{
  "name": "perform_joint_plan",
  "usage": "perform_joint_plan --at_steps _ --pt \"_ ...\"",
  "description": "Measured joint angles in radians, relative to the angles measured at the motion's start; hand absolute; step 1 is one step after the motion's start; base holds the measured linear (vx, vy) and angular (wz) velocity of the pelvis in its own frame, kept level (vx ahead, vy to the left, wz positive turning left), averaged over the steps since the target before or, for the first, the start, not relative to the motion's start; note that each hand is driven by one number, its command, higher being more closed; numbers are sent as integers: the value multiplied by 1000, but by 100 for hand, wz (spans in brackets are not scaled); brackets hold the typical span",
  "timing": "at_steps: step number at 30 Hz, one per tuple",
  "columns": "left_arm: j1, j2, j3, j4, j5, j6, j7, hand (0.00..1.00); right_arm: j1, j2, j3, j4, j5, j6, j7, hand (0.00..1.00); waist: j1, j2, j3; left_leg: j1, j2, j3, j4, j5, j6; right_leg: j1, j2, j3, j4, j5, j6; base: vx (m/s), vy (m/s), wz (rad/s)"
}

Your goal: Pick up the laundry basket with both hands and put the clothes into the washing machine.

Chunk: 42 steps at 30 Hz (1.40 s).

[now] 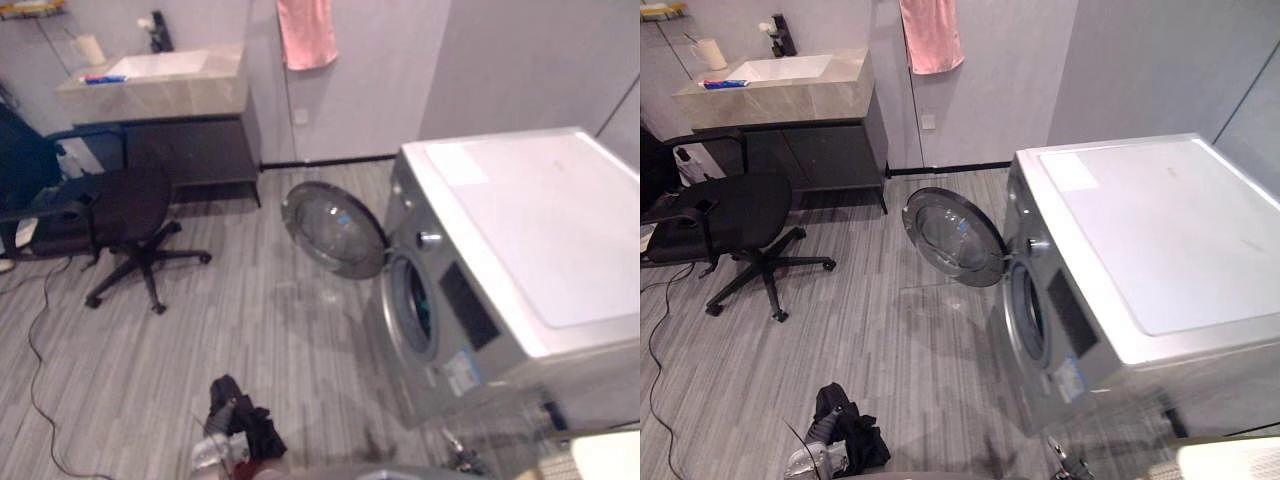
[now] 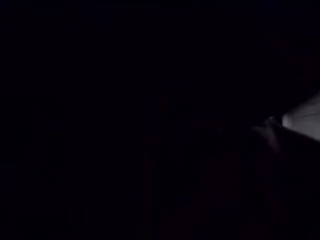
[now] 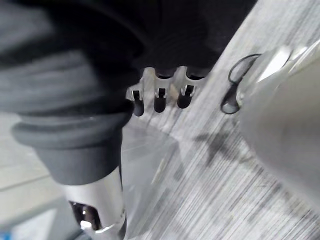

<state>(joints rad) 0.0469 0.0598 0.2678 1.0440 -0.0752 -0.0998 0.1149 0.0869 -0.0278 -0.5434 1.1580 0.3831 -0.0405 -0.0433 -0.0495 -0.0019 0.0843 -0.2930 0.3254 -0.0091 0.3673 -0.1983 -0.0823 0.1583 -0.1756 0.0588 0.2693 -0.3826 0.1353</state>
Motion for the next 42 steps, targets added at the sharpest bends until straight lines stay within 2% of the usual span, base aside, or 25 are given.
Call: perform_joint_plan --at_steps 1,2,3,4,6,8,11,12,15,16,17,19,22,24,26,28,30,32,33,34,36,38,39,40,42 --pt "1 -1 -1 20 0 1 0 100 5 -14 -6 27 0 1 -1 0 -1 2 -10 5 -23 -2 29 59 -90 15 -26 12 9 -5 20 403 694 -31" --pt "15 29 -3 27 0 3 2 100 19 8 -24 55 0 7 1 0 0 -24 -31 -16 -64 22 83 82 -121 -10 -78 56 40 18 -3 524 826 -25" --pt "18 59 -22 40 1 8 2 100 25 42 -42 65 1 9 7 0 -10 -56 -66 -24 -105 49 93 59 -96 -54 -106 89 87 93 -32 442 668 -14" --pt "14 70 -42 54 3 8 1 100 28 52 -54 72 2 11 10 0 -16 -60 -76 -25 -119 56 91 57 -91 -80 -111 108 115 144 -32 450 627 -1" --pt "8 86 -114 65 6 19 0 100 29 61 -89 63 11 12 8 0 -27 -62 -78 44 -157 125 52 37 -30 -187 -143 149 264 361 -56 423 550 -42" --pt "14 87 -150 66 8 31 -1 100 18 58 -79 38 12 14 7 0 -28 -43 -66 157 -170 216 -36 38 3 -292 -164 71 441 338 -94 285 342 -94" --pt "17 79 -198 65 -23 40 -6 100 12 22 -18 -18 30 5 4 0 -32 18 -40 351 -171 383 -190 46 15 -426 -192 -326 590 192 -109 221 262 -138" --pt "7 82 -198 65 -40 39 -5 100 6 18 16 -35 33 1 2 0 -37 26 -33 399 -171 452 -231 46 16 -455 -139 -439 546 152 -110 277 211 -159" --pt "-20 74 -196 67 -41 39 -9 100 -2 24 47 -46 36 -1 2 0 -59 18 -27 451 -192 554 -278 46 15 -468 -3 -564 306 168 -124 234 79 -114" --pt "-50 62 -181 68 -40 40 -13 100 3 18 41 -45 38 -1 2 0 -64 9 -15 480 -223 590 -309 45 13 -432 22 -613 161 199 -232 243 61 -83" --pt "-78 21 -179 68 -39 39 -18 100 -9 9 25 -47 39 -4 -1 0 -71 49 8 491 -211 617 -342 49 -3 -418 65 -607 121 233 -244 237 78 -73" --pt "-131 -35 -176 67 -35 40 -27 100 -8 12 -21 -48 45 -10 -4 0 -81 76 28 518 -214 642 -367 69 -33 -411 85 -587 115 217 -265 182 49 -41" --pt "-135 -79 -166 53 -26 45 -29 100 45 53 -38 -86 60 -9 -5 0 -90 49 23 531 -178 644 -235 68 -61 -330 90 -581 87 187 -242 159 -70 2" --pt "-103 -123 -142 -6 -30 43 -30 100 80 65 -36 -125 60 -10 -6 0 -93 36 17 407 -28 630 216 52 -64 -243 119 -572 18 179 -228 127 -121 -3" --pt "-84 -123 -135 -23 -34 44 -48 100 77 61 -24 -128 60 -9 -11 0 -71 54 21 270 79 547 547 82 -15 -213 164 -536 5 170 -239 103 -45 -64" --pt "-62 -124 -109 -25 -43 43 -48 100 63 52 -11 -126 58 -7 -22 0 -39 62 23 186 72 438 679 75 -19 -185 176 -482 4 164 -239 136 59 -91" --pt "-23 -125 -83 -38 -59 23 -48 100 29 41 2 -118 56 0 -22 0 -29 59 23 132 23 374 534 48 23 -143 169 -393 -30 177 -211 158 124 -93" --pt "-18 -122 -72 -53 -68 13 -48 100 0 43 9 -113 55 1 -22 0 -13 60 24 128 21 343 372 46 26 -141 169 -336 -36 179 -198 141 155 -114" --pt "-9 -120 -51 -57 -70 8 -46 100 -29 39 40 -123 49 -2 -22 0 -5 60 24 130 16 243 149 48 24 -150 167 -267 -35 181 -182 179 200 -124" --pt "-8 -123 -39 -57 -70 6 -46 100 -34 38 50 -127 42 -8 -21 0 1 60 23 134 4 191 66 51 21 -153 164 -242 -30 178 -172 206 283 -143" --pt "-6 -130 -33 -52 -69 2 -45 100 -37 25 57 -119 27 -22 -21 0 14 57 20 154 -32 45 -81 70 -10 -167 140 -178 -8 158 -139 162 302 -103" --pt "-4 -130 -47 -31 -68 2 -44 100 -31 -14 105 -120 7 -27 -19 0 9 90 1 172 -61 71 -138 145 -30 -165 126 -110 -7 146 -81 253 464 -89" --pt "-7 -115 -64 -4 -67 5 -44 100 -20 -31 117 -114 4 -28 -19 0 3 95 -12 189 -65 103 -159 142 -93 -163 119 -92 -5 142 -64 339 532 -71" --pt "-4 -83 -81 12 -60 4 -43 100 10 -11 133 -105 4 -27 -17 0 3 42 -46 216 -131 158 -211 144 -62 -177 51 -58 -31 157 -31 283 408 -58" --pt "-13 -39 -100 23 -45 5 -36 100 18 14 141 -89 3 -26 -9 0 5 3 -65 217 -176 202 -251 146 -44 -185 6 -28 -88 187 -5 241 301 -50"
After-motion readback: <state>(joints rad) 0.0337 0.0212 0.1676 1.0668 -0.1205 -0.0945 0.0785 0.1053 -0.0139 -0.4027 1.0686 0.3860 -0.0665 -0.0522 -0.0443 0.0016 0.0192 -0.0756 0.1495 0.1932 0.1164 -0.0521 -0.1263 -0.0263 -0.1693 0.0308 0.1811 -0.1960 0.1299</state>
